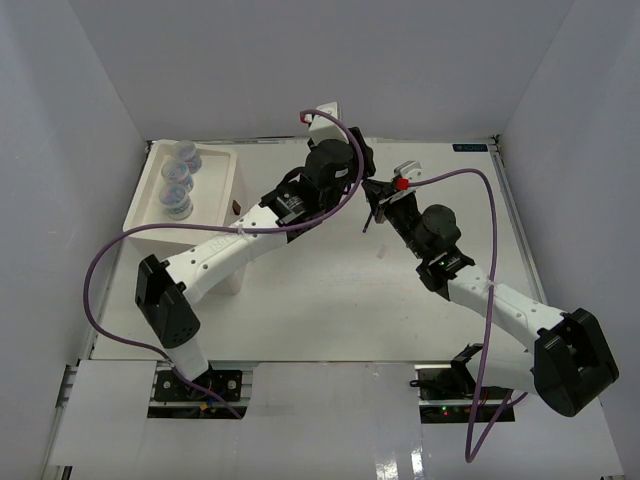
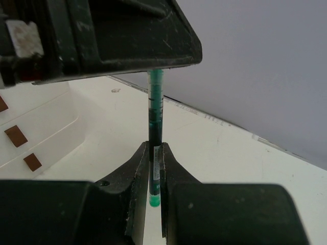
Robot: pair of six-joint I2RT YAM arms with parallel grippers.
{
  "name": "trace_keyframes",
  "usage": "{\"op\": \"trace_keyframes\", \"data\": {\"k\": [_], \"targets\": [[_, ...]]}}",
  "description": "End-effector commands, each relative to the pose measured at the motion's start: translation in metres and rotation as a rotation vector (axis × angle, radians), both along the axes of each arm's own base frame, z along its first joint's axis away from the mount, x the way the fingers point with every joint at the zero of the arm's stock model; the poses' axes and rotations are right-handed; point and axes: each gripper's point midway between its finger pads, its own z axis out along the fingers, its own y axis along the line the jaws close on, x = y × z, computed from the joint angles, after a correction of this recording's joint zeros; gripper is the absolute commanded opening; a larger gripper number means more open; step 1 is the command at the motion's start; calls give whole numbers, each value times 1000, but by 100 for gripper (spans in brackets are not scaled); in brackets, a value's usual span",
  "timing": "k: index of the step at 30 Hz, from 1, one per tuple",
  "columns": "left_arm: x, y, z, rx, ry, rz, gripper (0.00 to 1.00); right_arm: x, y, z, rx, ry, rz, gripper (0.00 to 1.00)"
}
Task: Sort the stationery into containers
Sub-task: Close the pen cap on the pen.
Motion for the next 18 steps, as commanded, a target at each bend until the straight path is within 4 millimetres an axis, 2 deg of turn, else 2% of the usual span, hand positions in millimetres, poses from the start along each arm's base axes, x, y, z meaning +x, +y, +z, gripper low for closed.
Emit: {"op": "trace_keyframes", "data": {"k": [1, 12, 18], "targets": [[3, 7, 25, -22, -43, 28, 64, 0, -2, 14, 25, -59, -20, 8], [2, 12, 40, -26, -74, 40, 62, 1, 0, 10, 13, -50, -13, 8], [3, 7, 33, -10, -69, 23, 53, 0, 1, 13, 12, -53, -9, 8]]}}
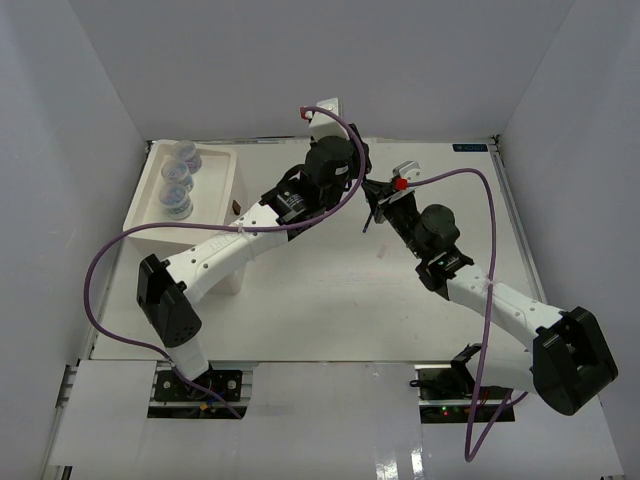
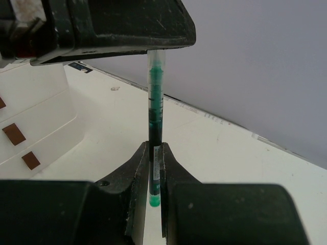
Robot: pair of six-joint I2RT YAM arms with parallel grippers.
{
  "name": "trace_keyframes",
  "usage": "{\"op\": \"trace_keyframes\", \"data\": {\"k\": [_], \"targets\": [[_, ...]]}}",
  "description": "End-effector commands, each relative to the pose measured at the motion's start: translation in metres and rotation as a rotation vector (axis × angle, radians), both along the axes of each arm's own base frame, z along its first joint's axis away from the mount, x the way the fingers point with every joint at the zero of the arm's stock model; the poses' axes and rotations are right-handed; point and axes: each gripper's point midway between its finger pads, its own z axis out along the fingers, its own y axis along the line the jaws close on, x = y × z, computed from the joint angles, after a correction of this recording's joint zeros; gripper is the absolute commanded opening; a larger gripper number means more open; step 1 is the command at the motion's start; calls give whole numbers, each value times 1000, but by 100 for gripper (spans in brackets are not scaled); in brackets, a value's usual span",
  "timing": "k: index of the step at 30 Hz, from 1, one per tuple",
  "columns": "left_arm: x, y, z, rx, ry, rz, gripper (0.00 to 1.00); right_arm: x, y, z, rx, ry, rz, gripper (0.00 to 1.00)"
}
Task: Sort the stationery into containers
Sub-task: Close the pen cap on the pen.
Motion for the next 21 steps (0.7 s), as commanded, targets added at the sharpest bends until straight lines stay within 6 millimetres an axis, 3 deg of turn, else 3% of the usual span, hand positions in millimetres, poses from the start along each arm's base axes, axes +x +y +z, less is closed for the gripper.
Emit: {"op": "trace_keyframes", "data": {"k": [1, 7, 11, 21], "targets": [[-2, 6, 25, -32, -40, 4, 50, -1, -1, 16, 21, -55, -10, 8], [-2, 6, 27, -24, -46, 1, 37, -1, 1, 14, 20, -52, -5, 8], [-3, 3, 19, -16, -35, -14, 20, -1, 1, 20, 29, -63, -2, 8], [-10, -4, -20, -15, 51, -49, 5, -3, 4, 50, 59, -112, 12, 8]]}}
